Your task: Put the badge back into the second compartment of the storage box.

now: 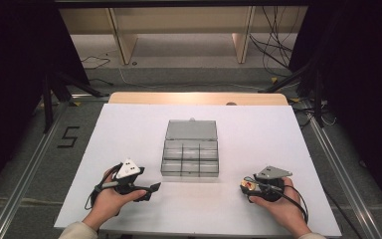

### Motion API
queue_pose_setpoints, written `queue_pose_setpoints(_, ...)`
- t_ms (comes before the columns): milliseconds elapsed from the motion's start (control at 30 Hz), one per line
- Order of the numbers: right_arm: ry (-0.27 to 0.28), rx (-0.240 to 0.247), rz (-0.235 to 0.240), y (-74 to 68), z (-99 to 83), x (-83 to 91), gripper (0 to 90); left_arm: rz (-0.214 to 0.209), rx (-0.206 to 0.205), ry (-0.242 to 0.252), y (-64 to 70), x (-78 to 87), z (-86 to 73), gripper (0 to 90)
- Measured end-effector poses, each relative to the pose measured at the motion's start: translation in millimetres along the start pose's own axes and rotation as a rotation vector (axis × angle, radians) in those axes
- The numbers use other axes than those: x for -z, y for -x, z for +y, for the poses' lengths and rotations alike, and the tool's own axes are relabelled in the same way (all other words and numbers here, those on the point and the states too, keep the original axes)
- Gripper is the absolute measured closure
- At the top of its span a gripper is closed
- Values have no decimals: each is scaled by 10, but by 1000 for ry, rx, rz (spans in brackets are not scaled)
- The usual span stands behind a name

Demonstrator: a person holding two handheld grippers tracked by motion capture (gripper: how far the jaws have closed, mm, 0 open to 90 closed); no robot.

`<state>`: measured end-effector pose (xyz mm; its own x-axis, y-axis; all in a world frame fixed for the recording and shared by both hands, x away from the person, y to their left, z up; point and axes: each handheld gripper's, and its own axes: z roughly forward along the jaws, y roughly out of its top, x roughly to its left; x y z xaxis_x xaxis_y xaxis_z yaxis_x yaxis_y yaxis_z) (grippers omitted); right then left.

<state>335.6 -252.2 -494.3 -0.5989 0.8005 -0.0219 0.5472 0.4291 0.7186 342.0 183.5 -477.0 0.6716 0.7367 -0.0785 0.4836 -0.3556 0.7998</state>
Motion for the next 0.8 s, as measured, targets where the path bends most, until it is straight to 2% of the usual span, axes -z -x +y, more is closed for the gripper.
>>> queue_pose_setpoints(800,-8,-27,-11,-44,-3,4,470,1,-1,5,7,9,1,172)
